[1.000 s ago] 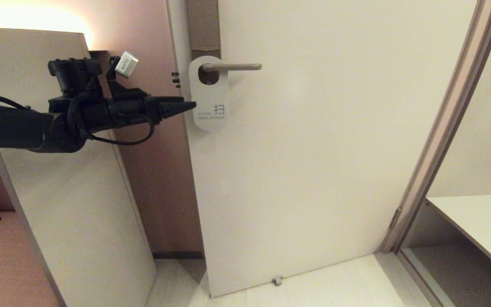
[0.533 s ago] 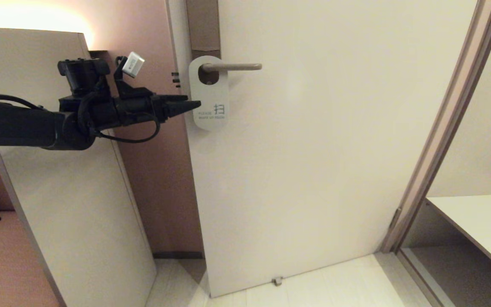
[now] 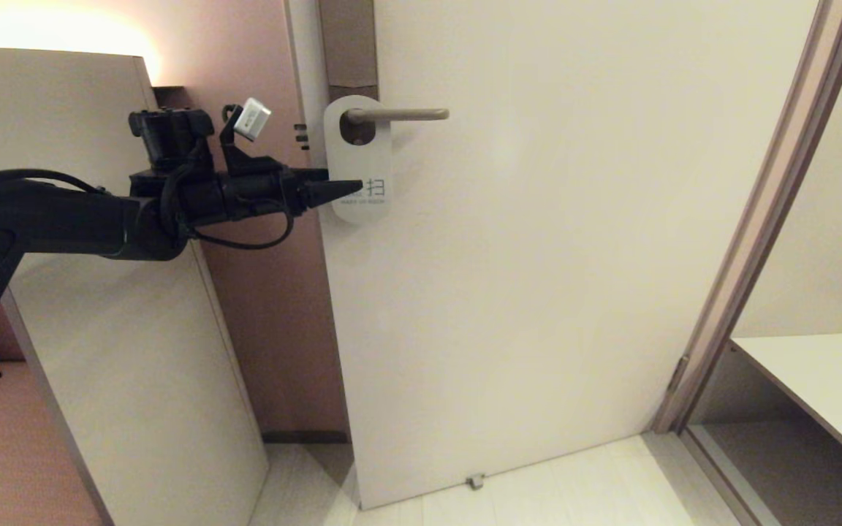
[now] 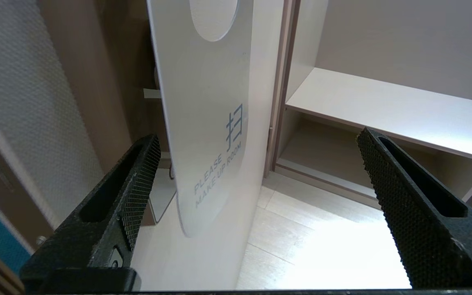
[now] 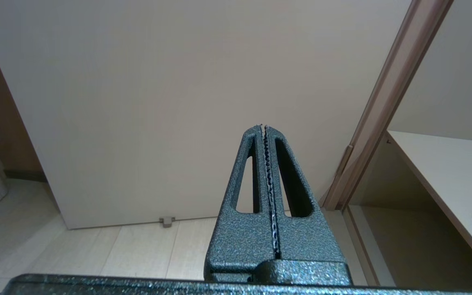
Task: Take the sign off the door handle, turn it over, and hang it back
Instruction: Take down the sign
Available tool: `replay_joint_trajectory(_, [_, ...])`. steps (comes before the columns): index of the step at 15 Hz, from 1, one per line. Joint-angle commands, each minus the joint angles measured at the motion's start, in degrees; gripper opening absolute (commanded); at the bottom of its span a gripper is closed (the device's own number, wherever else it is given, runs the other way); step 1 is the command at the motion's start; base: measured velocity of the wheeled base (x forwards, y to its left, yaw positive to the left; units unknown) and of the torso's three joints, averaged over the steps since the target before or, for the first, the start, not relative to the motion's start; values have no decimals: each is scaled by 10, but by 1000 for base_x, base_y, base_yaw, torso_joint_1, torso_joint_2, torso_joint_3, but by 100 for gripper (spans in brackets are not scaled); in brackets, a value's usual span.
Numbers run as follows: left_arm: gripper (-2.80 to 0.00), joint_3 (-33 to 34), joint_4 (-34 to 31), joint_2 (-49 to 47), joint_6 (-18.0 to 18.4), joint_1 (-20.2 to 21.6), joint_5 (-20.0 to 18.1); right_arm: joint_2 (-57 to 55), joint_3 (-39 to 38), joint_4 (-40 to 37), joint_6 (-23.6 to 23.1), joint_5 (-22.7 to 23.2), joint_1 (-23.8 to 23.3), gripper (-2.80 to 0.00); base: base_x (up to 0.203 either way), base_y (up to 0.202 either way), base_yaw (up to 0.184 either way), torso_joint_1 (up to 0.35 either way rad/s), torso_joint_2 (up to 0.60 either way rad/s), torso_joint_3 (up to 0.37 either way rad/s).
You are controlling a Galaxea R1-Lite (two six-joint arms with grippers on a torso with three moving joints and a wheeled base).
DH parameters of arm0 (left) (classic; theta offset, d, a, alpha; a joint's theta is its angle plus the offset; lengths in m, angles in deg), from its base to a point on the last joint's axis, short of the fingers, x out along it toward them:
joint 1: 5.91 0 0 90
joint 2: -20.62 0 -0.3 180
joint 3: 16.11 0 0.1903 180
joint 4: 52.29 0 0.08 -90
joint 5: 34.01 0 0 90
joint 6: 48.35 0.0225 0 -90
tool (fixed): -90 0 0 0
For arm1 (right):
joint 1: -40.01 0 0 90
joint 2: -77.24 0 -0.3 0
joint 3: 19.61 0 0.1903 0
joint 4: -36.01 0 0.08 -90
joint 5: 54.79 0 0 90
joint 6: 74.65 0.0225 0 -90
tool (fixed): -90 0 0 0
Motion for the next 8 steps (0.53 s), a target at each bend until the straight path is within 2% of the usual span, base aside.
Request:
replay_joint_trajectory(1, [0,-9,2,-12,-1,-3,-3,0,0,0,0,0,0,-280,0,0,0,0,0,0])
replay_joint_trajectory(8, [0,-21,3,-25,-1,-19,-3,0,0,0,0,0,0,-280,0,0,0,0,0,0])
